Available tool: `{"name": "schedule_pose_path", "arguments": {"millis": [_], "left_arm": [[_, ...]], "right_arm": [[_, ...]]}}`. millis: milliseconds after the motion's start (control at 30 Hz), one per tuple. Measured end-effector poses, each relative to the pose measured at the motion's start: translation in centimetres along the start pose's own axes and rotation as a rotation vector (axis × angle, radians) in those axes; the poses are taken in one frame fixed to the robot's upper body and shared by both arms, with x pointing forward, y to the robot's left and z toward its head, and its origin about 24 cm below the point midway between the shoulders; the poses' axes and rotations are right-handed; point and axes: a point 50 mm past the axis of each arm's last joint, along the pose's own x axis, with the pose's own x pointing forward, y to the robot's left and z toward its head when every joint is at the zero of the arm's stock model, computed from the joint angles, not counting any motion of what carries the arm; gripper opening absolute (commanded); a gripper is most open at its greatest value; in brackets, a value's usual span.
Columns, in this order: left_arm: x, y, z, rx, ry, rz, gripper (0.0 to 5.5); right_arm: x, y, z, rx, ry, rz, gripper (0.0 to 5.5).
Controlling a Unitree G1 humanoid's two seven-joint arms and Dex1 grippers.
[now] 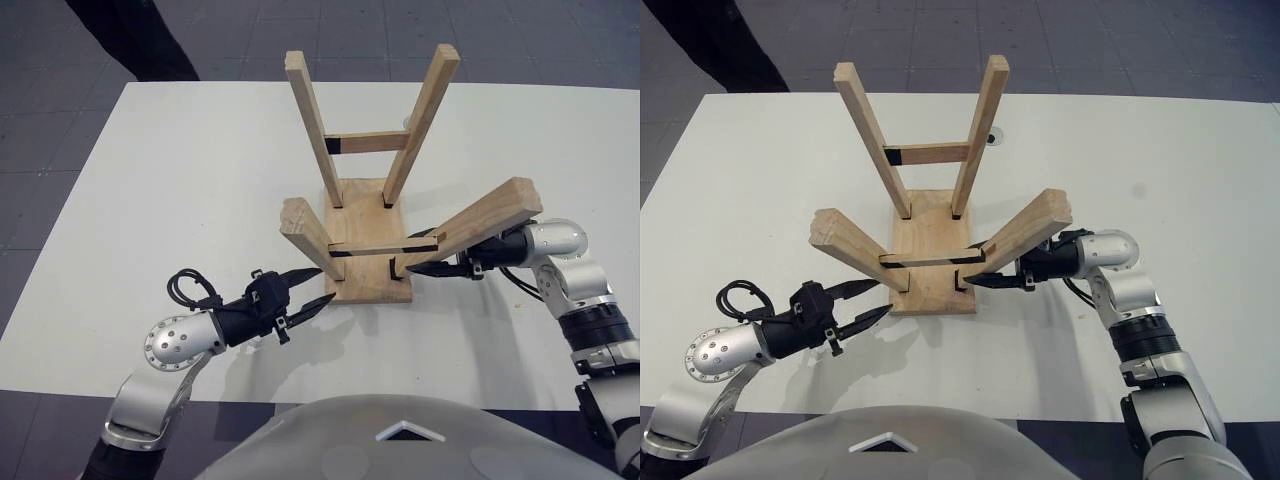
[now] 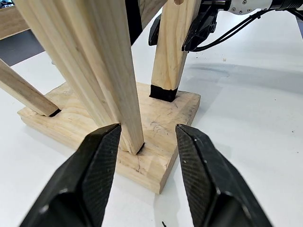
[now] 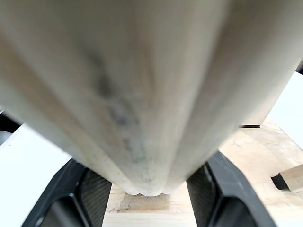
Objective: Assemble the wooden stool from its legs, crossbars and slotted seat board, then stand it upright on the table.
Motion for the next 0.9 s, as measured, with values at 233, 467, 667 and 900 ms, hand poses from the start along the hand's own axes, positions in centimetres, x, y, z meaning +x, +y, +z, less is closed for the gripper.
{"name": "schedule_pose_path", "arguments": {"millis": [233,467,667,900], "left_arm": [[-0.7,0.6,1.4,0.029,-0.057,0.01,2.14],[0.0,-2.4,-0.3,0.001,0.038,-0.111,2.14],[-0.4,-2.8,-1.4,0.075,0.177,-0.126,2.14],[1.8,-3.6,1.4,0.091,-0.053,-0.056,2.14]], "right_arm": [[0.2,0.1,-0.1,-0.018,-0.008,-0.041,2.04],[0.6,0.1,-0.3,-0.08,-0.029,-0.154,2.04],[1.2,0.6,-0.2,-0.175,0.005,-0.307,2.04],[1.6,0.8,-0.1,-0.214,0.036,-0.384,2.04]]}}
